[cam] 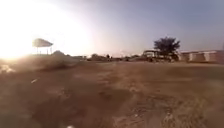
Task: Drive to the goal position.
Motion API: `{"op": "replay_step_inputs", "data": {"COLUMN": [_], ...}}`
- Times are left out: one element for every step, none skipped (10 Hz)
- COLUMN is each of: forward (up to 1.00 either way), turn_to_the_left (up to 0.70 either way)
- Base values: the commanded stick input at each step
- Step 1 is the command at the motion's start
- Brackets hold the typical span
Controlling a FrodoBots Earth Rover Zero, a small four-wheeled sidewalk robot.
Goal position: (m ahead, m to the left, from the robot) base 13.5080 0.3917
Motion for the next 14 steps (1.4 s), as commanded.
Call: {"op": "replay_step_inputs", "data": {"forward": [0.70,0.70,0.70,0.70,0.70,0.70,0.70,0.70,0.70,0.70,0.70,0.70,0.70,0.70], "turn_to_the_left": [0.00,0.00,0.00,0.00,0.00,0.00,0.00,0.00,0.00,0.00,0.00,0.00,0.00,0.00]}}
